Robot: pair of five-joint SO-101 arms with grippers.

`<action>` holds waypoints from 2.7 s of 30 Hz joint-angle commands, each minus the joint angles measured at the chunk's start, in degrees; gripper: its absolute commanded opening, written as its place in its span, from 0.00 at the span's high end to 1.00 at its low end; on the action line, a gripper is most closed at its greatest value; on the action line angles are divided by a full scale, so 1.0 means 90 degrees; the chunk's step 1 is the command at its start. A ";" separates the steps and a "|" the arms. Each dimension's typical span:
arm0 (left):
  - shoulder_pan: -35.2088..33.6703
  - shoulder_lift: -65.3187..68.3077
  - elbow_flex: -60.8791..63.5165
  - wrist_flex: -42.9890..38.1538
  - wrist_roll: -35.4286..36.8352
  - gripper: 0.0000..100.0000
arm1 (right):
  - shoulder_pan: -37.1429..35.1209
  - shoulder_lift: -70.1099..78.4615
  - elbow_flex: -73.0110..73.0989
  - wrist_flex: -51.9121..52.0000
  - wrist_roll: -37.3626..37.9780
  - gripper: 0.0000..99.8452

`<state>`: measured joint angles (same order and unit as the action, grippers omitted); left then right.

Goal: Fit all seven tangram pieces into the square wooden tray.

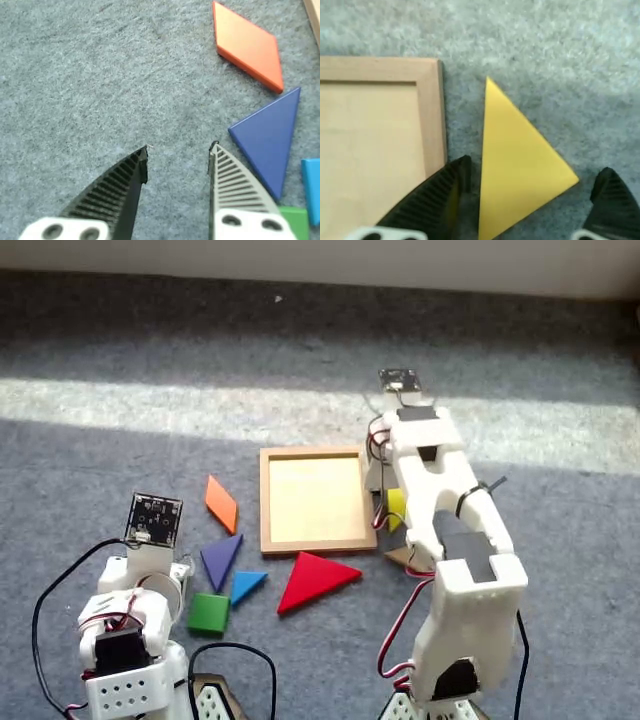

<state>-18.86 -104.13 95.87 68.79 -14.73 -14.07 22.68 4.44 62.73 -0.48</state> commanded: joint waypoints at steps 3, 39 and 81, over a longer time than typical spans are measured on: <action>0.0103 -0.0044 0.0073 -0.0029 -0.0039 0.79 | -0.0054 0.0083 -0.0278 0.0044 0.0059 0.70; 0.0103 -0.0044 0.0073 -0.0029 -0.0039 0.79 | -0.1148 -0.2799 0.1177 0.0083 -0.0127 0.77; 0.0103 -0.0044 0.0083 -0.0156 -0.0039 0.79 | 0.0816 -0.2339 0.1617 -0.1011 0.1700 0.89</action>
<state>-18.86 -104.13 95.87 68.79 -14.73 -9.58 1.41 19.21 55.69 10.51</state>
